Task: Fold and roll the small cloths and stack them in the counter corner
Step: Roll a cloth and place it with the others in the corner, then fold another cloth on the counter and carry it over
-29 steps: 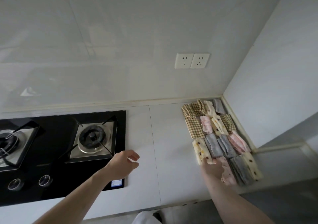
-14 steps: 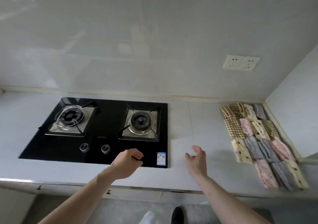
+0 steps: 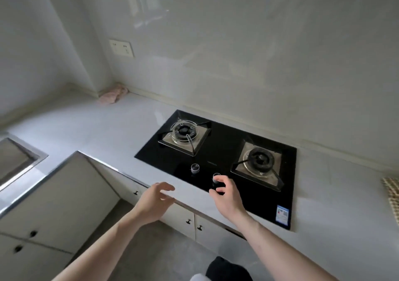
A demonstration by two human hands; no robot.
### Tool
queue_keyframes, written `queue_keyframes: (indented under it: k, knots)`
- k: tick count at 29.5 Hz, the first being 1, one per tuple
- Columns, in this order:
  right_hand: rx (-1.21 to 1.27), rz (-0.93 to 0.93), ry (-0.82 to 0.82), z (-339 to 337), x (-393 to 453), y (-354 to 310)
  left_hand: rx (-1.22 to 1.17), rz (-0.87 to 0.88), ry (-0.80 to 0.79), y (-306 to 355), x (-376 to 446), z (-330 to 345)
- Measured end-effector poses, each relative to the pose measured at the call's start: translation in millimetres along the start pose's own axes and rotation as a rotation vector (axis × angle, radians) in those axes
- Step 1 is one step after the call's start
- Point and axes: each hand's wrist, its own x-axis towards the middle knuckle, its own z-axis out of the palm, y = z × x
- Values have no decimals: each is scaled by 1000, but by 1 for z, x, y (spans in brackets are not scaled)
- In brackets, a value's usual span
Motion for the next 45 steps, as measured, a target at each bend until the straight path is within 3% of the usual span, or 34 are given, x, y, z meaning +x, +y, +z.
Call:
queue_keyframes:
  k: [13,23,29,36,45]
  knots:
    - [-52,-144,-279,141,103,-107,-128,-146,277,-97,18,-125]
    - [-60,-155,-378,224,198,-171,-128,-188,318,-148,108,-224]
    - [-79,-154,-373,248,241,-201,-135,-197,233,-176,164,-252]
    - [-84,-84,-254,270,284,-217,-44,-150,94,-221,266,-297]
    - [-79,50,-115,354,314,-236,120,-51,-93,-290,380,-379]
